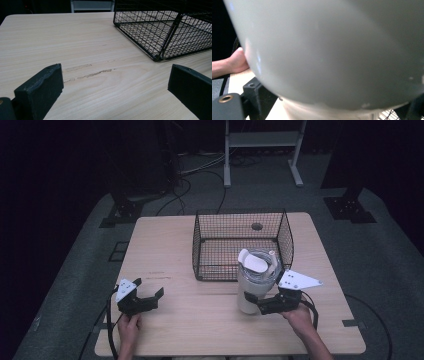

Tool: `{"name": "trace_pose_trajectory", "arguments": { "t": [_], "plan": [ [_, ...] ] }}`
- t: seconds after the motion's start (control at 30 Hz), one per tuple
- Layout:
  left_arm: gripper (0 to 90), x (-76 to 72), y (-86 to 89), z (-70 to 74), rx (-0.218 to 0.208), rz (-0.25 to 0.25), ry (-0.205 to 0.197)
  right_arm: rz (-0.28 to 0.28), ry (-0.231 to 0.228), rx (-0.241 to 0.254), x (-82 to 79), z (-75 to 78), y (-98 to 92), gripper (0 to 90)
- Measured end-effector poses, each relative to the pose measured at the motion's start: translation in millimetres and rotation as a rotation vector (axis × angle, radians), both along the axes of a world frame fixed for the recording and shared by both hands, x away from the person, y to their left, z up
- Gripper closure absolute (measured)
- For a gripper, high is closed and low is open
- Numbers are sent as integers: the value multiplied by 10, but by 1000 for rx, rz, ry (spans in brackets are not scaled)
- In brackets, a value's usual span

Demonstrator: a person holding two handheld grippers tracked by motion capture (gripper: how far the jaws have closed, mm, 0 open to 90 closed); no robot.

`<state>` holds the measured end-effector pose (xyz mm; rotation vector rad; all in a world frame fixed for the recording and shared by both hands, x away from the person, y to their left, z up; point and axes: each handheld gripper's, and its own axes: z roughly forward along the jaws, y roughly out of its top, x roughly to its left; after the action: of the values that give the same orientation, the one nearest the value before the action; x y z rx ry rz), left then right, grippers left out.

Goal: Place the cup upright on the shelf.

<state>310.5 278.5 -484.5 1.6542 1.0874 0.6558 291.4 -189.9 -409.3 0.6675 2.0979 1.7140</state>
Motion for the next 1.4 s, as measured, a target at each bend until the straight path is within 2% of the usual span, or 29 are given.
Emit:
{"name": "trace_pose_trajectory", "arguments": {
  "t": [0.17,0.6,0.7,0.93,1.4],
  "plan": [
    [0,0,0,1,-2,0,1,3,-16,0,24,94,-3,84],
    [0,0,-2,0,-1,-1,1,10,-19,4,72,308,-9,84],
    [0,-2,-4,1,2,-1,1,13,-35,-3,89,366,7,84],
    [0,0,-2,0,-2,-1,1,25,-33,3,133,513,54,84],
    [0,1,1,1,-1,-2,1,25,-53,4,310,807,82,84]
  ]
}}
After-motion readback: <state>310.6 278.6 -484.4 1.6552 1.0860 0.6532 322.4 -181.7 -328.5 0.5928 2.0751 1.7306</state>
